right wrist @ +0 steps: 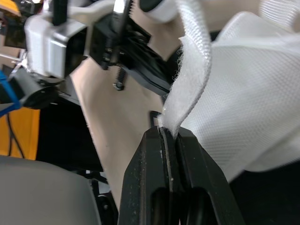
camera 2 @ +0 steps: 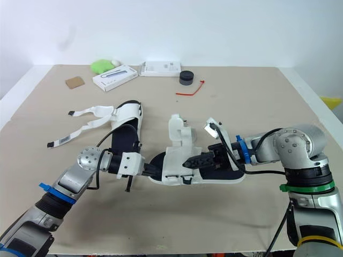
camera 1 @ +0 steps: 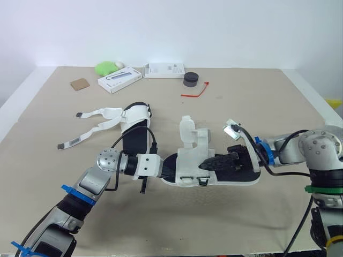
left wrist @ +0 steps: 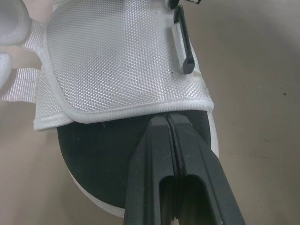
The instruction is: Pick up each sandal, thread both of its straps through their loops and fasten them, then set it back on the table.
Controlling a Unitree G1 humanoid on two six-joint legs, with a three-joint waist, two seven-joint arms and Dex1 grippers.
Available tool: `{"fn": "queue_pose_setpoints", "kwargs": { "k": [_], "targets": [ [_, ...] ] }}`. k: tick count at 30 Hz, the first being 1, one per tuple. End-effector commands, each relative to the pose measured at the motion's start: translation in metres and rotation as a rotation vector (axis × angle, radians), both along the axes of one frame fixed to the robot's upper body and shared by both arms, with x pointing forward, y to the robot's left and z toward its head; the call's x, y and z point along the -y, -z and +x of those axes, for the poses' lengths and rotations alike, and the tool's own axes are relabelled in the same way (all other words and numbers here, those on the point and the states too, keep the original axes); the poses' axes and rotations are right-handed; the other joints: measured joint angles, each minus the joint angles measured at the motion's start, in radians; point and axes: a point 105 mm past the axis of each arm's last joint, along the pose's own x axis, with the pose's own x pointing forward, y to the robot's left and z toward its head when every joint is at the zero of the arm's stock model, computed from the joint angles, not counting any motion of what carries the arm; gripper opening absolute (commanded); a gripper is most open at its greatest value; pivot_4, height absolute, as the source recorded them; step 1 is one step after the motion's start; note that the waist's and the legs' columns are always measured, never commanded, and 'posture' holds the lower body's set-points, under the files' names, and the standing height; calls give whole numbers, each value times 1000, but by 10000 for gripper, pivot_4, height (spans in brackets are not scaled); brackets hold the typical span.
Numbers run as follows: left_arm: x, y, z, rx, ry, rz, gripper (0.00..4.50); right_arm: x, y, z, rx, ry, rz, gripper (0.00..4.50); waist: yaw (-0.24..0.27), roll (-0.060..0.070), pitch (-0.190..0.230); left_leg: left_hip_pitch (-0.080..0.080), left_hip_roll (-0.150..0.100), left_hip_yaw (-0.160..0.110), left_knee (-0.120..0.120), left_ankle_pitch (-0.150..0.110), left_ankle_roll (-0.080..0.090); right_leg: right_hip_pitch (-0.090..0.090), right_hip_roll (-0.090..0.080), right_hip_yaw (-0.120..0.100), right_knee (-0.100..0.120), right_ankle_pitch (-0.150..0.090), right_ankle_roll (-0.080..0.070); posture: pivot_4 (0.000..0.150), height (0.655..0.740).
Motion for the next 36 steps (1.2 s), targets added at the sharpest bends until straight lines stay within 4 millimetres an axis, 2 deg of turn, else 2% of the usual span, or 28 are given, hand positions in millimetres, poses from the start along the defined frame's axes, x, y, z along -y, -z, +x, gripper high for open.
{"fn": "queue_pose_setpoints", "kwargs": {
  "k": [1, 7, 10, 13, 20, 25, 27, 30, 31, 32, 36],
  "targets": [
    [-6, 14, -2, -40, -12, 54, 0, -2, -2, -2, 37, -19, -19, 449, 0, 0, 0, 0, 0, 0, 0, 0, 0, 0, 0, 0, 0, 0, 0, 1500, 7400],
    [-6, 14, -2, -41, -13, 54, 0, -3, 0, -7, 75, -51, -43, 449, 0, 0, 0, 0, 0, -1, 0, 0, 0, 0, 0, 0, 0, 0, 0, 1500, 7400],
    [-6, 14, -2, -41, -12, 54, 0, -4, -3, -10, 80, -70, -33, 10508, 0, 0, 0, 0, 0, 0, 0, 0, 0, 0, 0, 0, 0, 0, 0, 1500, 7400],
    [-6, 15, -2, -41, -12, 55, 0, -4, -11, -6, 121, -59, -12, 23584, 0, 0, 0, 0, 0, -1, 0, 0, 0, 0, 0, 0, 0, 0, 0, 1500, 7400],
    [-6, 15, -2, -41, -10, 56, 0, -5, -38, 21, 195, 21, 55, 23584, 0, 1, 0, 1, 0, 0, 0, 0, -1, 0, 0, 0, 0, 0, -1, 1500, 7400],
    [-5, 15, -3, -40, -7, 55, 0, -5, -43, 32, 215, 60, 67, 23584, 0, 1, 0, 0, 0, -2, 0, 0, -1, 1, 0, -2, 0, 0, -2, 1500, 7400],
    [-5, 15, -3, -39, -8, 55, 0, -4, -42, 35, 217, 76, 65, 18518, 0, 1, 0, 0, -1, -2, 0, 0, -1, 1, 0, -2, 0, 0, -2, 1500, 7400],
    [-7, 16, -3, -39, -11, 59, 0, -7, -41, 33, 210, 60, 71, 8243, 0, 1, 0, 0, -1, -2, 0, 0, -1, 1, -1, -2, 0, 0, -2, 1500, 7400],
    [-7, 16, -3, -39, -12, 59, 0, -7, -40, 32, 206, 49, 68, 2972, 0, 1, 0, 0, -1, -2, 0, 0, -1, 1, -1, -2, 0, 0, -2, 1500, 7400],
    [-7, 16, -3, -39, -14, 60, 0, -8, -39, 30, 202, 41, 65, 394, 0, 1, 0, 0, 0, -3, 0, 0, -1, 1, 0, -2, 0, 0, -2, 1500, 7400],
    [-7, 16, -3, -39, -14, 61, 0, -11, -30, 21, 187, 6, 53, 394, 0, 1, 0, 0, 0, -3, 0, 0, -1, 1, 0, -2, 0, 0, -2, 1500, 7400]
  ]
}}
